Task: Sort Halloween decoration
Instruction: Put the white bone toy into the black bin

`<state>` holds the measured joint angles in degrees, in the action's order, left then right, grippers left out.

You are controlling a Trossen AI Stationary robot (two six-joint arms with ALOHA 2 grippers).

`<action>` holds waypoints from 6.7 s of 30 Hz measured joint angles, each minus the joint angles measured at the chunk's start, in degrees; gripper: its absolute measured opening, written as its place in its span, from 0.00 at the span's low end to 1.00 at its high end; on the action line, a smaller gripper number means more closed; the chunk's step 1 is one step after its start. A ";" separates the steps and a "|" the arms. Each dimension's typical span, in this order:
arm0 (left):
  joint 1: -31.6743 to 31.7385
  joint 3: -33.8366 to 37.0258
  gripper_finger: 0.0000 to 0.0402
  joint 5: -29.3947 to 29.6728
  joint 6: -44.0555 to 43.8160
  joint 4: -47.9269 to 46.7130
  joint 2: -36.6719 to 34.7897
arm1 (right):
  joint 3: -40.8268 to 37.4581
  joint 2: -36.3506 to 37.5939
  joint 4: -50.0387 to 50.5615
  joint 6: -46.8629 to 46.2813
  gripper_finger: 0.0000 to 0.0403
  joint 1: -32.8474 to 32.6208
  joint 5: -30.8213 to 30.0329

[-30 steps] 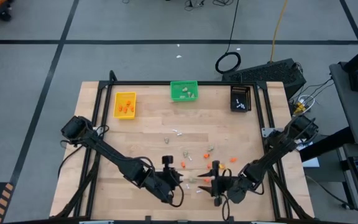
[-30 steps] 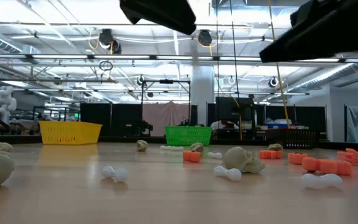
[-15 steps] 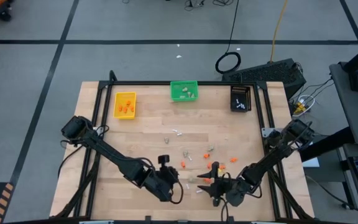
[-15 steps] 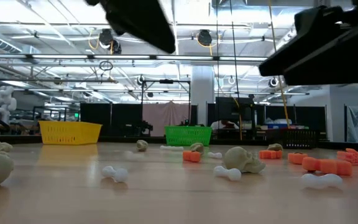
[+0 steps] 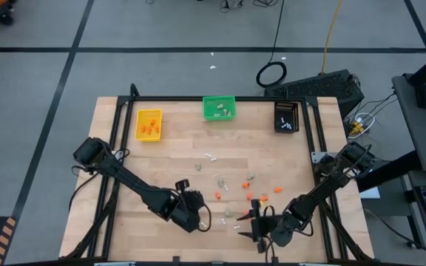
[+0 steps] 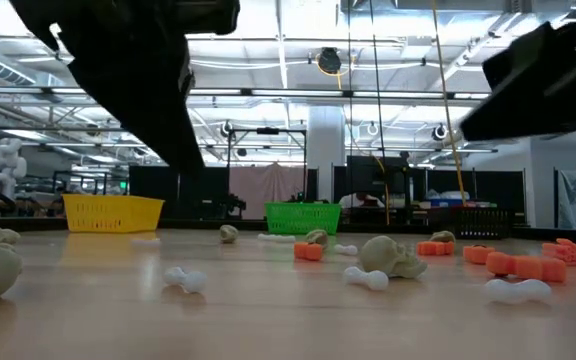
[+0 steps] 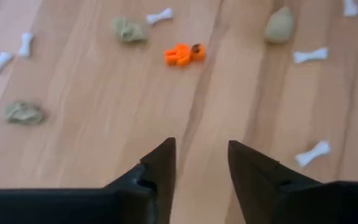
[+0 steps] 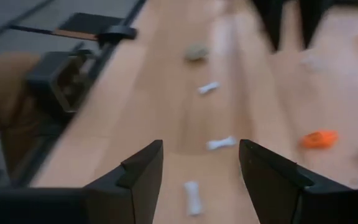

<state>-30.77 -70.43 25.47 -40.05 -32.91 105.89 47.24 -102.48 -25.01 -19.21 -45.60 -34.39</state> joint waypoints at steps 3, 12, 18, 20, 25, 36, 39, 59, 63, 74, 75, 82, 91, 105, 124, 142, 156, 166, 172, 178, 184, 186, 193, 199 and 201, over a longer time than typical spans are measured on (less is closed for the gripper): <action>1.60 -0.03 0.44 0.31 -1.09 -4.64 0.00 | 0.00 0.00 -0.08 -3.95 0.49 -0.01 1.72; 5.66 -0.45 0.48 -1.65 14.75 -20.85 0.00 | 0.34 0.00 -0.41 -6.57 0.49 0.15 1.55; 8.05 -0.51 0.48 -9.57 17.47 -24.28 -0.12 | 1.93 0.00 -0.21 -1.47 0.49 0.26 1.51; 9.36 -0.51 0.48 -12.00 17.60 -25.40 -0.79 | 2.19 0.02 -0.23 -0.20 0.49 0.49 1.42; 13.13 -0.51 0.48 -17.57 24.79 -24.94 -4.74 | 2.21 0.02 0.51 0.43 0.49 1.46 1.36; 21.09 -0.27 0.48 -7.70 46.19 -30.58 -10.19 | 2.21 0.02 1.74 5.18 0.49 1.87 -0.70; 26.19 -0.25 0.48 -6.04 40.03 -30.83 -10.19 | 2.21 0.02 1.56 5.36 0.49 2.64 -6.00; 21.65 14.35 0.48 7.06 14.47 -17.42 -26.39 | 2.21 0.07 -1.18 7.08 0.49 16.15 0.72; 29.17 14.55 0.48 -4.67 18.46 -15.64 -28.40 | 2.21 0.07 -2.49 9.11 0.49 18.72 4.15; 43.68 14.61 0.48 -18.61 28.43 -15.62 -20.80 | 2.21 0.07 -0.53 10.42 0.49 20.86 9.23; 44.16 14.59 0.48 -18.59 28.48 -15.26 -20.00 | 2.21 0.07 0.28 10.81 0.49 20.79 9.20; 44.97 14.59 0.48 -17.36 28.41 -15.20 -15.27 | 2.21 0.07 2.68 13.00 0.49 20.79 9.20; 44.90 14.59 0.48 -15.34 28.33 -13.62 -10.66 | 2.21 0.07 3.18 14.11 0.49 20.79 9.20; 44.62 14.55 0.48 -14.10 25.64 -13.73 -9.25 | 2.21 0.04 3.42 13.99 0.49 20.79 9.20; 41.81 14.38 0.48 -17.13 22.64 -14.22 -5.44 | 2.21 0.02 4.09 14.13 0.49 20.79 9.18; 34.09 14.70 0.48 -22.92 15.80 -15.63 -10.17 | 2.21 0.02 4.36 14.90 0.49 20.79 9.18; 25.74 14.61 0.49 -17.84 -9.02 -19.08 -10.99 | 2.21 0.02 6.86 15.85 0.49 20.74 9.20; 25.51 14.59 0.63 -16.40 -1.45 -18.08 -10.88 | 2.21 0.02 6.90 16.83 0.49 20.74 9.53; 25.67 14.59 0.64 -16.41 1.91 -17.99 -8.79 | 2.21 0.02 6.15 15.66 0.49 20.74 10.70; 26.49 14.59 0.64 -16.34 3.42 -17.62 -7.67 | 2.21 0.02 6.02 14.96 0.49 20.74 10.71; 27.65 14.59 0.64 -17.20 4.98 -17.35 -7.69 | 2.21 0.02 6.00 13.91 0.49 20.74 10.71; 27.97 14.59 0.64 -18.27 4.99 -17.34 -7.69 | 2.21 0.02 5.80 13.91 0.49 20.74 10.69; 28.13 14.59 0.64 -20.59 5.75 -17.14 -7.69 | 2.21 0.02 4.95 14.04 0.49 20.74 10.71; 28.81 15.62 0.64 -21.04 7.40 -16.85 -7.70 | 2.21 0.02 4.95 14.43 0.49 20.74 10.71; 29.32 16.48 0.64 -21.64 7.41 -16.23 -7.94 | 2.21 0.02 4.97 14.61 0.49 20.74 10.71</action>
<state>-1.45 -53.95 3.83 -32.64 -49.14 97.95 49.45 -102.45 -20.03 -4.60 -24.86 -23.68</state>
